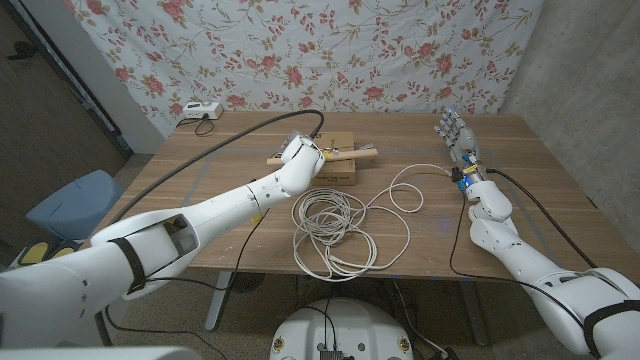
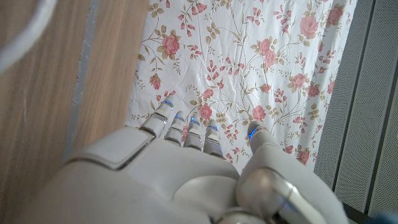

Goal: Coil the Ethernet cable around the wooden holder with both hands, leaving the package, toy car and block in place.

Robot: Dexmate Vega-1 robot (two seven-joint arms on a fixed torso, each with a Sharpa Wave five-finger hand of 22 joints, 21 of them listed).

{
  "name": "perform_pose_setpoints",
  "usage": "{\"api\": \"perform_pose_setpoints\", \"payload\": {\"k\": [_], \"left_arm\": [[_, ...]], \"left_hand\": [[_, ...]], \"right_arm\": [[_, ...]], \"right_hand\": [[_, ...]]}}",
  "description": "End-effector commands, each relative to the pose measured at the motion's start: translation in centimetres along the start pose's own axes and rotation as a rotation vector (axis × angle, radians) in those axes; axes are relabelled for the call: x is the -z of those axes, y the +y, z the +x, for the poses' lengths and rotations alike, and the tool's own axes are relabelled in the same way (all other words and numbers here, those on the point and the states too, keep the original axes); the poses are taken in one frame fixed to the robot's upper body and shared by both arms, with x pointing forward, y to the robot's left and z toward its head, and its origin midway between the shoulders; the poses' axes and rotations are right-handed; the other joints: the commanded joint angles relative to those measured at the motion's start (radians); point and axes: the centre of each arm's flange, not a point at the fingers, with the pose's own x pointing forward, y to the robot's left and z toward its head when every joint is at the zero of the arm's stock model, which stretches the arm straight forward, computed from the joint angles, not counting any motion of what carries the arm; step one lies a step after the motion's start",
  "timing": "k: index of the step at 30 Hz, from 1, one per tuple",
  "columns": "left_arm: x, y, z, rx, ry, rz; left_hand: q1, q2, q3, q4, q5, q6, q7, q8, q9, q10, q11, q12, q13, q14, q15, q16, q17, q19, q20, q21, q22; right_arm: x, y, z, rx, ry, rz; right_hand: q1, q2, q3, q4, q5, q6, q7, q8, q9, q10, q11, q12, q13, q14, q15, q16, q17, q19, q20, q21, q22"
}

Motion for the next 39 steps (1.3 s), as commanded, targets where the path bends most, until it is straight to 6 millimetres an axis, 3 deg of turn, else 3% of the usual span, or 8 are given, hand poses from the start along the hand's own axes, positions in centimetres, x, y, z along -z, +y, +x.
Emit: {"api": "perform_pose_setpoints", "payload": {"k": [1, 6, 10, 15, 19, 25, 36, 39], "left_arm": [[0.8, 0.1, -0.9, -0.130, 0.039, -0.062], [1.9, 0.8, -1.9, -0.212, 0.052, -0.133], [3.3, 1.4, -2.9, -0.295, 0.063, -0.213], [4.9, 2.0, -3.7, -0.346, 0.052, -0.286], [6.0, 2.4, -4.2, -0.344, 0.003, -0.366], [8.0, 3.0, -4.2, -0.273, -0.104, -0.528], [11.4, 4.0, -3.6, -0.131, -0.340, -0.751], [12.1, 4.0, -3.5, -0.130, -0.371, -0.799]], "left_hand": [[0.071, 0.100, 0.067, 0.073, 0.019, -0.078, 0.016, 0.017, 0.053, -0.056, 0.003, 0.043, 0.081, 0.217, -0.220, 0.035, 0.045, 0.126, -0.037, 0.114, 0.031], [0.067, 0.085, 0.106, 0.124, 0.049, -0.104, 0.016, 0.015, 0.076, -0.076, -0.003, 0.086, 0.148, 0.395, -0.240, 0.095, 0.099, 0.283, -0.132, 0.263, 0.056], [0.040, 0.067, 0.115, 0.180, 0.099, -0.071, 0.010, 0.010, 0.105, -0.064, 0.010, 0.192, 0.275, 0.630, -0.241, 0.212, 0.217, 0.429, -0.218, 0.446, 0.099], [-0.001, 0.036, 0.136, 0.242, 0.172, -0.070, 0.008, 0.023, 0.179, -0.070, 0.014, 0.332, 0.483, 0.653, -0.234, 0.432, 0.401, 0.470, -0.253, 0.600, 0.208], [-0.044, 0.018, 0.188, 0.279, 0.239, -0.093, 0.005, 0.060, 0.268, -0.074, 0.020, 0.457, 0.662, 0.652, -0.224, 0.633, 0.585, 0.469, -0.254, 0.716, 0.323], [-0.085, 0.016, 0.203, 0.292, 0.260, -0.109, 0.004, 0.086, 0.315, -0.066, 0.025, 0.522, 0.672, 0.653, -0.213, 0.721, 0.664, 0.444, -0.240, 0.768, 0.392], [-0.132, 0.007, 0.213, 0.287, 0.280, -0.112, 0.003, 0.133, 0.379, -0.077, 0.028, 0.600, 0.673, 0.639, -0.211, 0.786, 0.716, 0.410, -0.228, 0.797, 0.415], [-0.223, -0.050, 0.173, 0.308, 0.297, -0.039, 0.044, 0.198, 0.427, -0.044, 0.037, 0.676, 0.677, 0.641, -0.202, 0.820, 0.734, 0.418, -0.222, 0.817, 0.430]], "right_arm": [[0.0, 0.0, 0.4, -0.011, 0.007, -0.008], [-0.1, -0.1, 0.4, -0.009, 0.007, -0.013], [-0.3, -0.1, 0.2, -0.004, 0.009, -0.023], [-0.7, -0.1, -0.2, 0.009, 0.013, -0.060], [-1.2, -0.2, -0.8, 0.035, 0.031, -0.125], [-2.2, 0.1, -1.7, 0.054, 0.073, -0.266], [-3.9, 1.0, -3.3, 0.019, 0.140, -0.480], [-4.0, 1.0, -3.8, 0.028, 0.143, -0.488]], "right_hand": [[-0.003, 0.002, 0.007, 0.000, 0.009, 0.008, -0.004, 0.001, 0.004, 0.007, -0.001, -0.001, 0.002, 0.006, 0.005, -0.004, 0.003, 0.011, -0.001, 0.002, 0.003], [-0.003, 0.002, 0.008, -0.001, 0.009, 0.010, -0.003, 0.001, 0.004, 0.009, 0.000, 0.000, 0.002, 0.007, 0.004, -0.004, 0.003, 0.011, -0.001, 0.001, 0.003], [-0.002, 0.004, 0.010, -0.002, 0.010, 0.016, 0.002, 0.004, 0.004, 0.015, -0.001, 0.002, 0.002, 0.007, 0.003, -0.005, 0.002, 0.012, -0.002, 0.001, 0.003], [0.007, 0.010, 0.017, -0.008, 0.010, 0.038, 0.013, 0.011, 0.004, 0.033, 0.012, 0.007, 0.002, 0.008, 0.000, -0.007, 0.001, 0.013, -0.005, 0.000, 0.003], [0.042, 0.036, 0.040, -0.026, 0.008, 0.075, 0.012, 0.020, 0.004, 0.061, 0.001, 0.014, 0.002, 0.026, -0.013, -0.003, -0.002, 0.028, -0.015, 0.004, 0.003], [0.127, 0.073, 0.086, -0.063, -0.009, 0.168, 0.028, 0.035, 0.004, 0.137, 0.007, 0.029, 0.001, 0.129, -0.038, 0.031, 0.003, 0.090, -0.031, 0.023, 0.005], [0.225, 0.079, 0.135, -0.104, -0.013, 0.244, 0.027, 0.044, 0.005, 0.204, -0.018, 0.037, 0.000, 0.182, -0.058, 0.049, 0.010, 0.119, -0.015, 0.030, 0.009], [0.235, 0.078, 0.138, -0.107, -0.014, 0.251, 0.028, 0.044, 0.005, 0.209, -0.022, 0.037, 0.001, 0.181, -0.060, 0.048, 0.011, 0.118, -0.014, 0.029, 0.009]]}}
